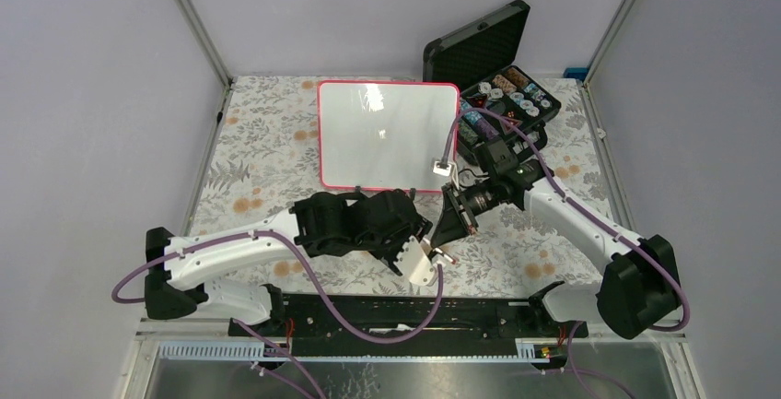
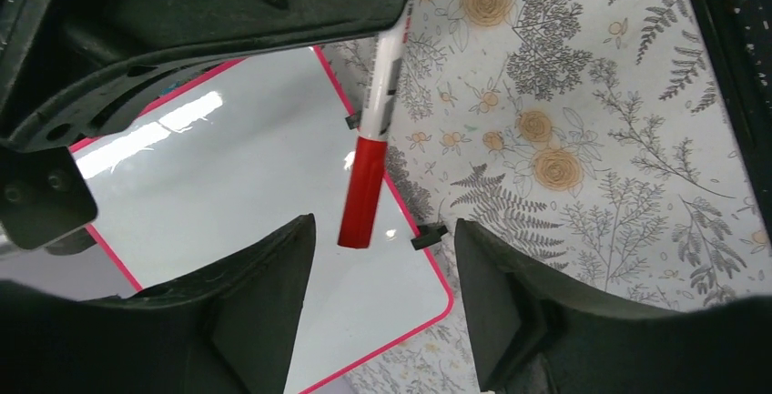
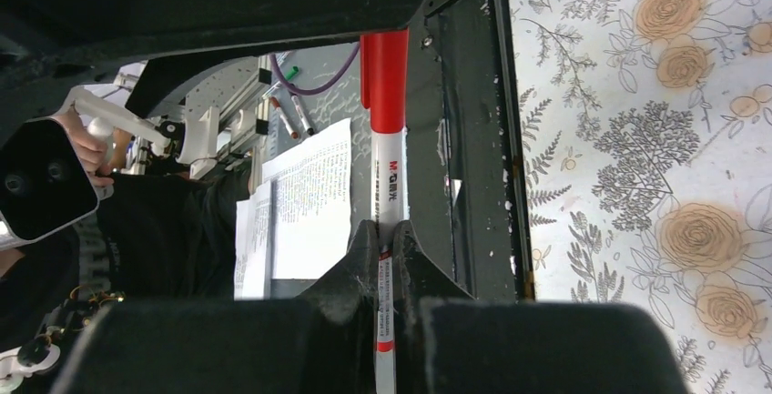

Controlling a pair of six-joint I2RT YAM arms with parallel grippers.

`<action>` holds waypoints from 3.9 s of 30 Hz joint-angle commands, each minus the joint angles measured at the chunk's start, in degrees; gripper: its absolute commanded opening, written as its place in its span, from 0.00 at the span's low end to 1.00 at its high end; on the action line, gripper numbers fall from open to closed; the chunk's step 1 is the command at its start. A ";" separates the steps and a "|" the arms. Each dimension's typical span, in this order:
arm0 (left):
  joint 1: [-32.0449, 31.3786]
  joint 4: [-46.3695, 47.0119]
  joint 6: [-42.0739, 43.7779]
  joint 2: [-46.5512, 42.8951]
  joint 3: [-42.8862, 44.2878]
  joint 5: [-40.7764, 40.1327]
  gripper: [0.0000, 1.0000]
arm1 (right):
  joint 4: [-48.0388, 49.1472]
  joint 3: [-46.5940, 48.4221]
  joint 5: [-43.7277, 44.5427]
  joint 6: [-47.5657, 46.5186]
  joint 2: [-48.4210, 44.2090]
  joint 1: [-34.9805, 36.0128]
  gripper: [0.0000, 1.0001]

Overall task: Write a sentence on the whiteboard
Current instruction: Pass from the right arm to the left, then pass from the left arm to the right

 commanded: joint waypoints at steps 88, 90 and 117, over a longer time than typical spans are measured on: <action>33.53 9.07 -36.31 -0.90 2.93 49.21 0.00 | 17.65 12.75 10.89 22.88 -4.01 3.43 0.33; 33.53 9.02 -36.16 -0.92 3.06 49.53 0.00 | 17.67 12.80 10.89 22.82 -4.01 3.58 0.29; 33.20 6.99 -35.06 -1.18 -0.30 50.66 0.00 | 17.93 14.84 13.70 24.61 -3.36 3.42 0.39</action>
